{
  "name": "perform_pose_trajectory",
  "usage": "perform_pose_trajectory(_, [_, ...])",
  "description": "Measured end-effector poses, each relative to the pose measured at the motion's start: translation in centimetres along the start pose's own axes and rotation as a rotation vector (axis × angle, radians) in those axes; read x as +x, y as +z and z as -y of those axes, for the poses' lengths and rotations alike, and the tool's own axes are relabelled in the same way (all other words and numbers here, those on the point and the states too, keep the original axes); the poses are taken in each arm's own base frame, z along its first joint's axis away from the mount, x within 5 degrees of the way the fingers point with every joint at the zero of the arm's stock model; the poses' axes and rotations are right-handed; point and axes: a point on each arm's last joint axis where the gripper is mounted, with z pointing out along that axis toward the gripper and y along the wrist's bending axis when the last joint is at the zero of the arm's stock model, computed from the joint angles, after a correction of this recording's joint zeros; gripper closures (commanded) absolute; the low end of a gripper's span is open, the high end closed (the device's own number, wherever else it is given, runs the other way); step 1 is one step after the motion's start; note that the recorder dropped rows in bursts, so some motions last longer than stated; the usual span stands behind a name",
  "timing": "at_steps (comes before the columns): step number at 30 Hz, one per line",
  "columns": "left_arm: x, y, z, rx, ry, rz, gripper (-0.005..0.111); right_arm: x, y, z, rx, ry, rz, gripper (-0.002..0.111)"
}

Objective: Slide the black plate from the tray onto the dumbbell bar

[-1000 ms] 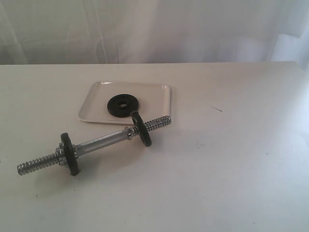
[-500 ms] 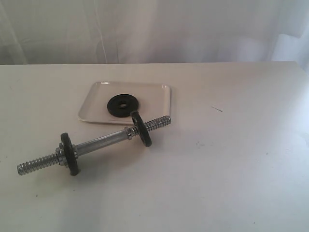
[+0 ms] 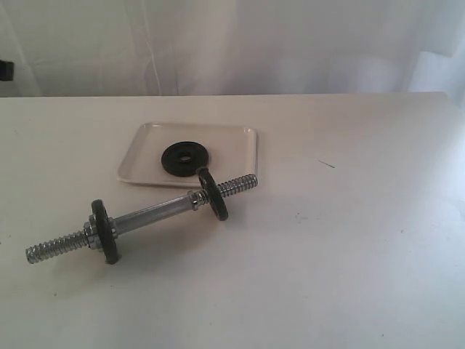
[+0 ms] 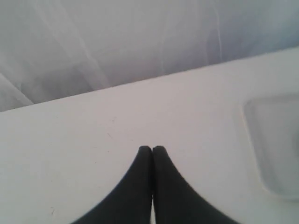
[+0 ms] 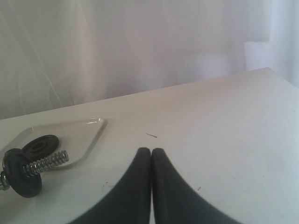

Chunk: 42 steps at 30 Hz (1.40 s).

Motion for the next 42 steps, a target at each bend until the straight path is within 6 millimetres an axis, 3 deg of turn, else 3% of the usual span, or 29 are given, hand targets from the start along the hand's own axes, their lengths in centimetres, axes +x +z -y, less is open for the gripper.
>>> perform_pose_trajectory(9, [0.7,3.7,5.8,0.142,0.438,-0.101,0.107,0.0,0.0,0.0,0.0,0.0,0.0,0.108])
perform_pose_trajectory(15, [0.5,5.6,8.8,0.186,0.468,-0.362,0.107,0.0,0.0,0.0,0.0,0.0,0.0,0.108])
perform_pose_trajectory(22, [0.2,8.2,14.7,0.705,0.419,-0.716,0.107,0.0,0.0,0.0,0.0,0.0,0.0,0.108])
perform_pose_trajectory(25, [0.6,9.3,16.4,0.845,0.426,-0.734,0.107,0.0,0.0,0.0,0.0,0.0,0.0,0.108])
perform_pose_trajectory(32, [1.2,10.5,18.0,0.952,0.524,-0.714,0.105,0.0,0.0,0.0,0.0,0.0,0.0,0.108])
perform_pose_trajectory(35, [1.2,10.4,18.3,0.968,0.554,-0.701,0.086,0.0,0.0,0.0,0.0,0.0,0.0,0.108])
perform_pose_trajectory(37, [1.2,10.3,18.5,0.986,0.591,-0.684,0.063,0.0,0.0,0.0,0.0,0.0,0.0,0.108])
perform_pose_trajectory(40, [1.2,10.0,18.9,1.01,0.637,-0.662,0.017,0.0,0.0,0.0,0.0,0.0,0.0,0.108])
perform_pose_trajectory(42, [1.2,9.8,19.3,1.021,0.657,-0.653,0.005,0.0,0.0,0.0,0.0,0.0,0.0,0.108])
